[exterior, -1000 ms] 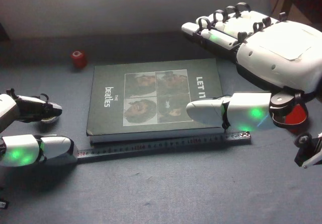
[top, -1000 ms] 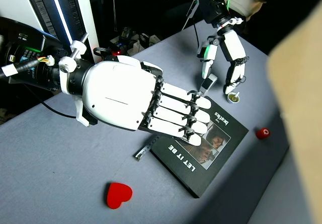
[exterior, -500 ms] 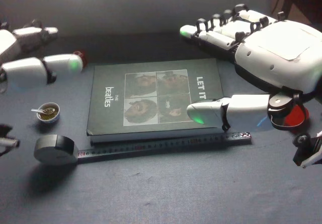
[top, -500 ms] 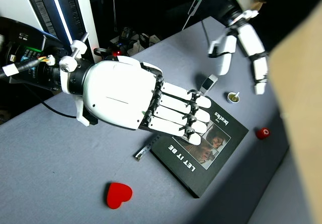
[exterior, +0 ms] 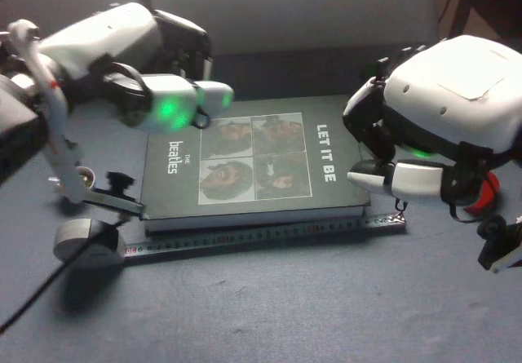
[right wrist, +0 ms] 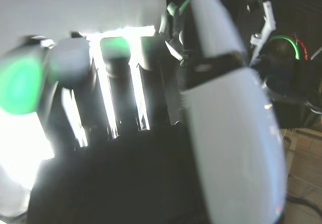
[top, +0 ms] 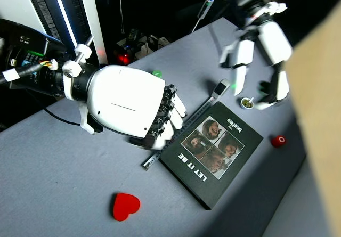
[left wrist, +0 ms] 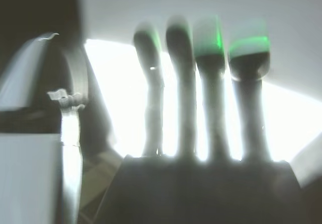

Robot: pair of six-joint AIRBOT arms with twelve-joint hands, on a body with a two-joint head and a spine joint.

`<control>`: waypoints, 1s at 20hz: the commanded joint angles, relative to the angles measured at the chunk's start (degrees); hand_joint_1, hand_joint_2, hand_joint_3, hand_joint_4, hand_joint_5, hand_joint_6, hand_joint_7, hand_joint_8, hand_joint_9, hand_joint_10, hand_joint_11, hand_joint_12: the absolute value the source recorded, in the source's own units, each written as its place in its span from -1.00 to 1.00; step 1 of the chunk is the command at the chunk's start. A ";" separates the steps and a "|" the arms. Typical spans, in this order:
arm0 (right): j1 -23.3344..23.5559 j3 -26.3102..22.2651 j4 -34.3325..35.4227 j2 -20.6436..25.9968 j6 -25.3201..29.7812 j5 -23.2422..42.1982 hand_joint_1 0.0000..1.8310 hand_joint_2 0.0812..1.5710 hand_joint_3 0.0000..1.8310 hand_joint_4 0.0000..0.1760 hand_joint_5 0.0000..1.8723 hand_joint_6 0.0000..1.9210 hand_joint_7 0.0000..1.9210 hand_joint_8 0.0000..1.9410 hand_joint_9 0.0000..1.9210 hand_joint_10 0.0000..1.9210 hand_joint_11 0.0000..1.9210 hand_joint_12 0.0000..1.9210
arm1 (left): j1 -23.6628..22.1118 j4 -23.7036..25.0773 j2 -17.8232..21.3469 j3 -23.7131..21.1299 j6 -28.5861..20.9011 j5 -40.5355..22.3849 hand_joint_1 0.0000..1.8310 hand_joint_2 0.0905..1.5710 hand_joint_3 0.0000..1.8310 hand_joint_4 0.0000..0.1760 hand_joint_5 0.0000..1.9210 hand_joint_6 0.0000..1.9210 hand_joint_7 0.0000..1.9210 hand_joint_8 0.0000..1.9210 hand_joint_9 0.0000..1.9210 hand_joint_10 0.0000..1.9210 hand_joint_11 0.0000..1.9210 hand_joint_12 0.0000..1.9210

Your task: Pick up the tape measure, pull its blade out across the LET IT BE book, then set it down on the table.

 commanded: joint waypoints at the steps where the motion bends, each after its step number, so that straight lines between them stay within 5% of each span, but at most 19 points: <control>1: 0.42 -0.06 -2.37 0.15 0.33 5.04 -0.09 0.59 -1.00 0.92 0.40 1.00 0.62 1.00 0.83 1.00 1.00 1.00 | -1.32 1.59 -0.34 -0.47 0.81 -5.49 -0.32 0.32 -1.00 0.99 -0.10 0.99 -0.08 1.00 0.03 1.00 0.08 1.00; 4: 0.38 0.06 -2.46 0.15 0.53 5.11 0.00 0.68 -0.98 1.00 0.37 1.00 0.57 1.00 0.83 1.00 1.00 1.00 | -1.76 -0.45 -1.60 -3.90 3.67 -9.53 -0.47 0.13 -1.00 1.00 0.10 0.99 0.20 1.00 0.34 1.00 0.40 1.00; 7: 0.38 0.18 -2.46 0.15 0.62 5.13 0.00 0.68 -1.00 1.00 0.36 1.00 0.58 1.00 0.88 1.00 1.00 1.00 | -0.46 -0.92 -1.76 -6.06 4.04 -12.36 -0.62 0.18 -0.99 1.00 -0.09 1.00 -0.08 1.00 0.00 1.00 0.12 1.00; 8: 0.38 0.21 -2.46 0.15 0.65 5.14 0.04 0.65 -1.00 1.00 0.36 1.00 0.58 1.00 0.87 1.00 1.00 1.00 | 0.13 -0.44 -1.72 -6.45 4.04 -12.75 -0.47 0.17 -1.00 1.00 0.00 1.00 -0.07 1.00 -0.02 1.00 0.07 1.00; 9: 0.38 0.24 -2.46 0.14 0.66 5.18 0.05 0.64 -1.00 1.00 0.35 1.00 0.59 1.00 0.87 1.00 1.00 1.00 | 0.60 0.17 -1.72 -6.50 4.04 -12.78 -0.38 0.07 -1.00 0.98 0.14 0.96 0.10 1.00 0.18 1.00 0.21 1.00; 10: 0.40 0.25 -2.46 0.13 0.67 5.18 0.07 0.64 -1.00 1.00 0.34 1.00 0.61 1.00 0.87 1.00 1.00 1.00 | 0.88 0.55 -1.77 -6.44 4.04 -12.84 -0.31 -0.05 -1.00 -1.00 0.35 0.72 0.24 0.97 0.32 1.00 0.34 1.00; 12: 0.49 0.26 -2.46 0.13 0.69 5.17 0.06 0.65 -1.00 1.00 0.37 1.00 0.59 1.00 0.83 1.00 0.97 1.00 | 1.82 1.18 -1.99 -6.07 3.81 -13.18 -0.33 -0.19 -1.00 -1.00 0.66 0.33 0.48 0.73 0.49 0.95 0.50 1.00; 14: 0.78 0.32 -2.52 0.30 0.54 4.39 0.04 0.65 -1.00 1.00 0.40 1.00 0.58 1.00 0.80 1.00 0.93 1.00 | 2.45 1.94 -1.96 -5.81 3.02 -13.66 -0.34 -0.21 -1.00 -1.00 0.69 0.17 0.49 0.62 0.51 0.83 0.50 1.00; 16: 1.01 0.61 -3.97 0.85 -2.80 2.58 0.06 0.62 -1.00 1.00 0.37 1.00 0.58 1.00 0.80 1.00 0.94 1.00 | 2.94 2.43 -1.68 -5.77 1.54 -14.31 -0.44 -0.11 -0.99 -1.00 0.64 0.41 0.48 0.76 0.51 0.94 0.55 1.00; 18: 0.77 0.68 -4.55 0.85 -3.68 2.73 0.07 0.61 -1.00 1.00 0.37 1.00 0.55 1.00 0.79 1.00 0.94 1.00 | 2.68 2.88 -1.57 -5.70 0.85 -14.38 -0.66 0.17 -0.98 -1.00 0.41 0.93 0.40 0.98 0.53 1.00 0.61 1.00; 20: 0.76 0.70 -4.54 0.82 -3.68 3.27 0.07 0.61 -1.00 1.00 0.39 1.00 0.54 1.00 0.78 1.00 0.94 1.00 | 2.01 3.09 -1.59 -5.83 0.98 -14.37 -0.56 0.12 -1.00 -1.00 0.33 0.90 0.27 1.00 0.42 1.00 0.52 1.00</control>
